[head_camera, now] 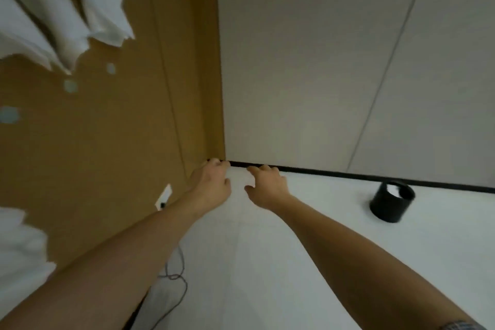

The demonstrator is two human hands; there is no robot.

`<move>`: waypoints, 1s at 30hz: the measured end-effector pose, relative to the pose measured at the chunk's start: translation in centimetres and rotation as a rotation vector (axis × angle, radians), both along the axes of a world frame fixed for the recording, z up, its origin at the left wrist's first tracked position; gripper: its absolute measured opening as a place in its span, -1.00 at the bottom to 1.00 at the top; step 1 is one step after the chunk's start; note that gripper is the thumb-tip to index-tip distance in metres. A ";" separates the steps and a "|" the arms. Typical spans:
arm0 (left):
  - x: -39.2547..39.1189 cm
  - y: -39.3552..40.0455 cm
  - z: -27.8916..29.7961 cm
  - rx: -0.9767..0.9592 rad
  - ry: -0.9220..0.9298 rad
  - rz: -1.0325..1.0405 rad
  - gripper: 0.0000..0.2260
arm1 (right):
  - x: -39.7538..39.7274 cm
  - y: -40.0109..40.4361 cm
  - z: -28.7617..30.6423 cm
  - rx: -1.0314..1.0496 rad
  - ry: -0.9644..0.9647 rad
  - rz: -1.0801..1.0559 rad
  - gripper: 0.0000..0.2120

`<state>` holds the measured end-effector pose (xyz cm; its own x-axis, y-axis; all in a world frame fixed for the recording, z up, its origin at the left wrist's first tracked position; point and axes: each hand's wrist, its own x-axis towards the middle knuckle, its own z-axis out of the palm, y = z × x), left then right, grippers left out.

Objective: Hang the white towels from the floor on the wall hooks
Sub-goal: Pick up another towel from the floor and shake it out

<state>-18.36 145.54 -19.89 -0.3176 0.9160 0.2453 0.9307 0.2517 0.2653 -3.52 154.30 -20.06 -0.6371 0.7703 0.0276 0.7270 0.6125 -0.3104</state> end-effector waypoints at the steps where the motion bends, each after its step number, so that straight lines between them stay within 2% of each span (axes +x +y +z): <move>1: 3.0 2.4 -0.3 -0.012 0.000 -0.052 -0.65 | 3.4 1.5 -0.3 -0.010 0.000 -0.064 -0.43; 8: 27.7 16.8 -2.7 -0.126 -0.002 -0.382 -0.57 | 29.8 9.6 -3.7 -0.078 -0.022 -0.496 -0.45; 15: 50.7 25.6 -4.7 -0.170 -0.014 -0.694 -0.56 | 52.7 12.8 -6.4 -0.209 -0.047 -0.872 -0.43; 24: 70.3 34.4 -7.0 -0.241 0.046 -1.094 -0.57 | 69.7 15.2 -8.6 -0.296 -0.015 -1.214 -0.46; 30: 80.8 43.2 -9.1 -0.281 0.061 -1.288 -0.57 | 78.4 20.9 -10.5 -0.330 -0.004 -1.410 -0.46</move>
